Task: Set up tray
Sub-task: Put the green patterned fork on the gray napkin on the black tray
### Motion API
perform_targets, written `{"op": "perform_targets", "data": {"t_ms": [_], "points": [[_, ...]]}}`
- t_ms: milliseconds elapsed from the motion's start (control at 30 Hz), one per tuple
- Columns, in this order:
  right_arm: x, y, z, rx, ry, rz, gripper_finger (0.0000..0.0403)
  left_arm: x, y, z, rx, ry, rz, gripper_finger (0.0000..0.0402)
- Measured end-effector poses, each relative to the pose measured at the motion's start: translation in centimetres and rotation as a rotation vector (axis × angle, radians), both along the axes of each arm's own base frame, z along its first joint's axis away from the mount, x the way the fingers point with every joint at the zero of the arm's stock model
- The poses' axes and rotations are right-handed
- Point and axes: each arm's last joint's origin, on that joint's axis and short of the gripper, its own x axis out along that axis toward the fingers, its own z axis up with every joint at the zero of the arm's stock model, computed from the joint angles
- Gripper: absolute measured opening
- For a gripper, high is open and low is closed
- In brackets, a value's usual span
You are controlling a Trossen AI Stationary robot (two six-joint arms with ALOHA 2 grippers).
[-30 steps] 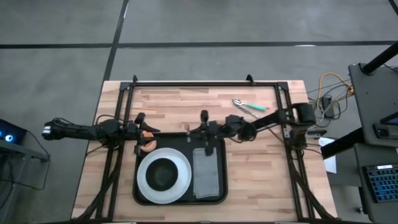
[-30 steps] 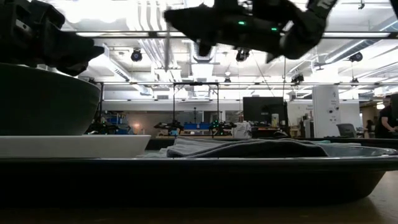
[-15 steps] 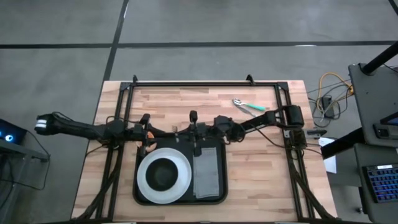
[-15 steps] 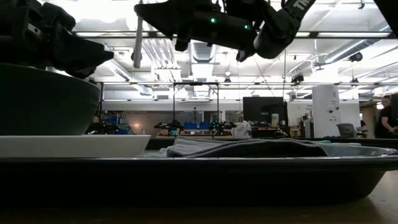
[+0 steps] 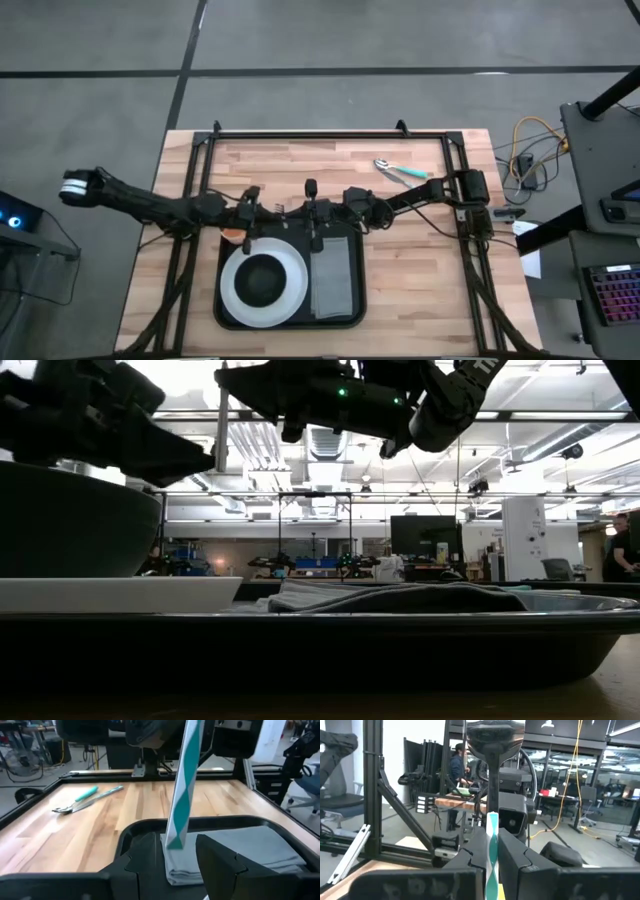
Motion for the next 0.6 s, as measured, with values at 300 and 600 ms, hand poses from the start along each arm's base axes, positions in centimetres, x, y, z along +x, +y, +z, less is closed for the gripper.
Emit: {"op": "perform_targets", "data": {"t_ms": [300,600], "points": [[0.0,0.4,0.0,-0.015,-0.003,0.005,0.0013,2.5,-0.2,0.6,0.005,0.049,-0.005,0.0122],[0.0,0.5,0.0,-0.018,-0.003,0.005,0.0013,4.2,-0.4,0.9,0.007,0.072,-0.006,0.0114]]}}
